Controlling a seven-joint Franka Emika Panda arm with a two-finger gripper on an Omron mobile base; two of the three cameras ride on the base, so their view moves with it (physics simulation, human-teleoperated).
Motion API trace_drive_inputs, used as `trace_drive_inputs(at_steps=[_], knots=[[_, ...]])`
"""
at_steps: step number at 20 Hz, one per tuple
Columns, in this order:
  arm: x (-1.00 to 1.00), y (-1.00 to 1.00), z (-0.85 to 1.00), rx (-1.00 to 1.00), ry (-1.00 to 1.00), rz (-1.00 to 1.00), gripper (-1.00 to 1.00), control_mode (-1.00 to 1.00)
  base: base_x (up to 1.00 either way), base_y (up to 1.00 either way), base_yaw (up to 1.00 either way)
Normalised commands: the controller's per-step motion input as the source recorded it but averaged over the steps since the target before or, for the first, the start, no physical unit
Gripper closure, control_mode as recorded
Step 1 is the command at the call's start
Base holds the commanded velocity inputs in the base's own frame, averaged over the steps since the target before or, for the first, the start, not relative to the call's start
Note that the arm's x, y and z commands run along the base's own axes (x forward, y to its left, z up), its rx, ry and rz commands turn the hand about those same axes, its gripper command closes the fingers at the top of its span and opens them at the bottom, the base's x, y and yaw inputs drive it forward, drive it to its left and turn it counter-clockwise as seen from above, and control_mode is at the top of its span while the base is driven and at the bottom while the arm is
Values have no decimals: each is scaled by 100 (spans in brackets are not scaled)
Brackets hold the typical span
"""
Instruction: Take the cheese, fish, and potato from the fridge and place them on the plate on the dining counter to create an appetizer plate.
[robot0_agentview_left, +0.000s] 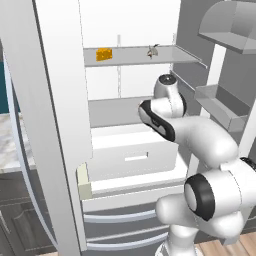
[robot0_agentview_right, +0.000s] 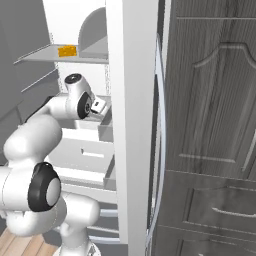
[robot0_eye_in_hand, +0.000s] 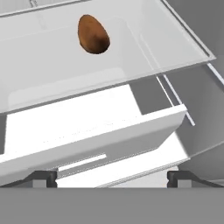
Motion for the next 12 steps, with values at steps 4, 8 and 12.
trace_drive_inputs(at_steps=[4, 8, 12], knots=[[36, 0, -12, 0, -1, -22, -100, -100, 0, 0, 0], [39, -9, 0, 0, 0, -16, -100, -100, 0, 0, 0], [36, -13, 0, 0, 0, -11, -100, -100, 0, 0, 0]])
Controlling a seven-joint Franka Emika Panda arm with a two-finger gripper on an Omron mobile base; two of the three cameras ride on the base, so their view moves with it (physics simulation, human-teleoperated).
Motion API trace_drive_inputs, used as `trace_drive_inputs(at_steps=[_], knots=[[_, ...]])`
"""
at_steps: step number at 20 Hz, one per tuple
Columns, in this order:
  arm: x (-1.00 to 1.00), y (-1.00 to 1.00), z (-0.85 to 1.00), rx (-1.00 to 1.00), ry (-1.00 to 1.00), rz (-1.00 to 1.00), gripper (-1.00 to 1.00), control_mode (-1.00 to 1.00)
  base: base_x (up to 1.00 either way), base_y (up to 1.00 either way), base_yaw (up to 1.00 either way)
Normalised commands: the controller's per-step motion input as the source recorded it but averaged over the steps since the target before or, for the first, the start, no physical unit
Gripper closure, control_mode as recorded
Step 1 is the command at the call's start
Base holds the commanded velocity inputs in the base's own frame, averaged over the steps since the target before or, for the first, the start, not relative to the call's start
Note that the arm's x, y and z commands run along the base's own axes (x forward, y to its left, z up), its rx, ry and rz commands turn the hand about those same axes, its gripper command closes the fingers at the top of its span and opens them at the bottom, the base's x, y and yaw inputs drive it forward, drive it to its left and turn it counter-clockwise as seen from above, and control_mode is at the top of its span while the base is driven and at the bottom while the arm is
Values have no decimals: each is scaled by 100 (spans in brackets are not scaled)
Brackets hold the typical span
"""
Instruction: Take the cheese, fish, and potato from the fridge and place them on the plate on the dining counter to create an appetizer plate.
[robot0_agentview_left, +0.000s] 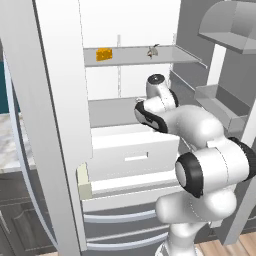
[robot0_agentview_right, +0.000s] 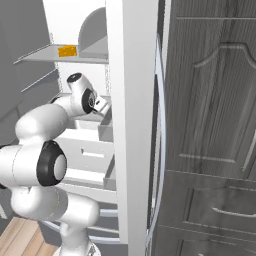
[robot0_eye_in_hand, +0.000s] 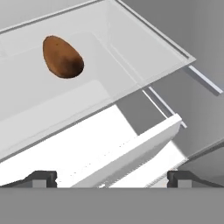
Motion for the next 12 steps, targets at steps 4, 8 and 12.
trace_drive_inputs(at_steps=[4, 8, 12], knots=[[34, -4, 0, 0, 0, -8, -100, -100, 0, 0, 0], [34, 0, -4, 0, 0, -8, -100, -100, 0, 0, 0], [35, -2, -8, 0, 0, -6, -100, -100, 0, 0, 0]])
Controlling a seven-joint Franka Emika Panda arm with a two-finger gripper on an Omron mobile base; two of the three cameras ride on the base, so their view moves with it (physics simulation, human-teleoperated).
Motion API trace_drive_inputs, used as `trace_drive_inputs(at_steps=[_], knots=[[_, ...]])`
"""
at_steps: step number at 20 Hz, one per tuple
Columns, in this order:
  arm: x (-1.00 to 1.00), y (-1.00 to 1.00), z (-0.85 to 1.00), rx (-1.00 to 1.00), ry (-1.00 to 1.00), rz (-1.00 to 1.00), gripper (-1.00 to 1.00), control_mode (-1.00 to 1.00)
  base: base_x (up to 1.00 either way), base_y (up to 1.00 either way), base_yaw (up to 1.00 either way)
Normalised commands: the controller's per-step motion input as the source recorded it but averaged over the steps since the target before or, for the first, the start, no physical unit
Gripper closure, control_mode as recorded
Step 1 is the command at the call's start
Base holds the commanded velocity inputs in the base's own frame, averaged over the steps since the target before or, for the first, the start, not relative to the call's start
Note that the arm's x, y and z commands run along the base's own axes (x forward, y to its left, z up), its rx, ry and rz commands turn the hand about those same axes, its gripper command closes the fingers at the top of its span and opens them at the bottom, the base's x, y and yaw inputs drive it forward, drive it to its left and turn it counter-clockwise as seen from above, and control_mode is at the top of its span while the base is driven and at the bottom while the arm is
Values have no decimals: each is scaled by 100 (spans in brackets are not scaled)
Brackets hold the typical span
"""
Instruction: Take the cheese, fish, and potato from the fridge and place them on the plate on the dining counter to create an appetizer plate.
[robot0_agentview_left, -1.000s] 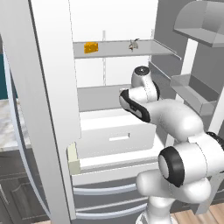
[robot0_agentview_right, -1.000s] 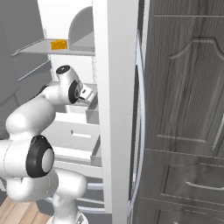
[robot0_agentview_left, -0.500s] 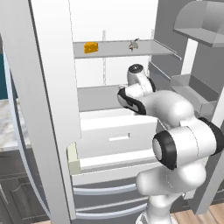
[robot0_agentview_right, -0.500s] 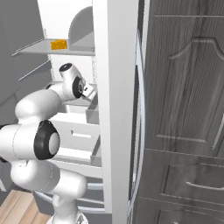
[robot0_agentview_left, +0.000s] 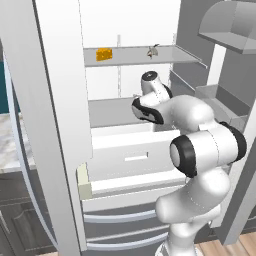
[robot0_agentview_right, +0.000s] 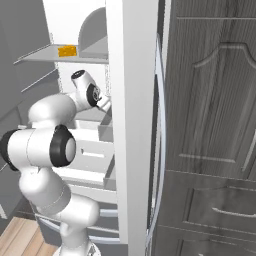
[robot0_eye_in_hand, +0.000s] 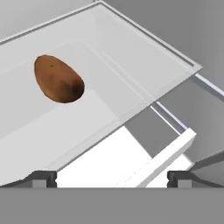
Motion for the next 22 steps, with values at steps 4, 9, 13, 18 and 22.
trace_drive_inputs(at_steps=[4, 9, 13, 18, 22], knots=[[36, -6, -13, 0, 0, -5, -100, -100, 0, 0, 0], [34, -8, -16, 0, 0, -5, -100, -100, 0, 0, 0], [34, -4, -14, 0, -1, -5, -100, -100, 0, 0, 0], [30, -7, -18, 0, -1, -4, -100, -100, 0, 0, 0], [29, -8, -21, 0, -2, -4, -100, -100, 0, 0, 0]])
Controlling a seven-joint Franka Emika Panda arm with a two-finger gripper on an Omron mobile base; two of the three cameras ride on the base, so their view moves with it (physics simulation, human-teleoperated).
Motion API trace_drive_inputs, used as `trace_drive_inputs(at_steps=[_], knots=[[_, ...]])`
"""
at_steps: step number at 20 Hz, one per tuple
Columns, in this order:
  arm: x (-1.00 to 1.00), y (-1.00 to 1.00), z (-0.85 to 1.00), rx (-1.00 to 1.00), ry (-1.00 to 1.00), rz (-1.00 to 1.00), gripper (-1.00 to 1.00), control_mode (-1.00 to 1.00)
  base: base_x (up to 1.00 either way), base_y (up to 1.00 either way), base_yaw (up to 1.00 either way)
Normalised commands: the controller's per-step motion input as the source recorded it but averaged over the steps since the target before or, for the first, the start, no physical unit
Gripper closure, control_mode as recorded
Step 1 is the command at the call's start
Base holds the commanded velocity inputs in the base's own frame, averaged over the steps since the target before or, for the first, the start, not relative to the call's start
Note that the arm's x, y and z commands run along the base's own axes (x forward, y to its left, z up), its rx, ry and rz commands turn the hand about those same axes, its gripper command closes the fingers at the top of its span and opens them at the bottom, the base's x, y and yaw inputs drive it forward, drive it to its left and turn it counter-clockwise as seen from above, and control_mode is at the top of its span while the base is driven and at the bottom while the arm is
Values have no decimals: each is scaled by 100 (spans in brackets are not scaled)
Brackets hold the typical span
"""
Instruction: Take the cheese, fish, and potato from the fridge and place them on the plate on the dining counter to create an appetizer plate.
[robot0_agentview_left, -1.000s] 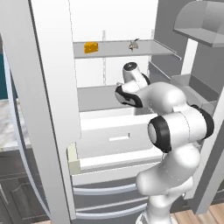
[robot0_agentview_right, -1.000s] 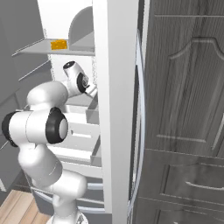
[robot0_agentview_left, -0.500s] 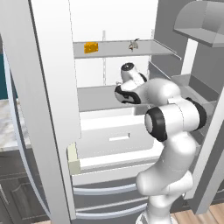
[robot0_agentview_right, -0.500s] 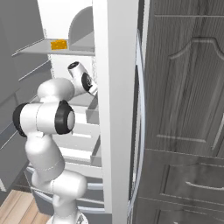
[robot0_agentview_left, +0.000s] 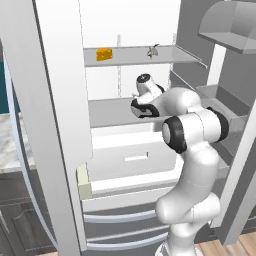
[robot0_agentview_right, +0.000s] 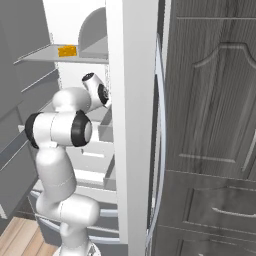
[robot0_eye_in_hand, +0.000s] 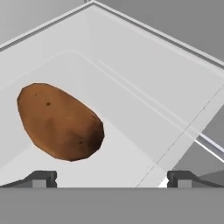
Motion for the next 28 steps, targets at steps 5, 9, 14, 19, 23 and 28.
trace_drive_inputs(at_steps=[5, 9, 14, 19, 23, 28], knots=[[35, -1, -22, 0, -3, -4, -100, -100, 0, 0, 0], [45, 0, -19, 0, -2, -2, -100, -100, 0, 0, 0], [39, 0, -18, 0, -1, -2, -100, -100, 0, 0, 0], [25, -12, -22, 0, -2, -2, -100, -100, 0, 0, 0], [21, -24, -26, 0, -4, -3, -100, -100, 0, 0, 0], [20, -21, -28, 0, -4, -3, 100, -100, 0, 0, 0]])
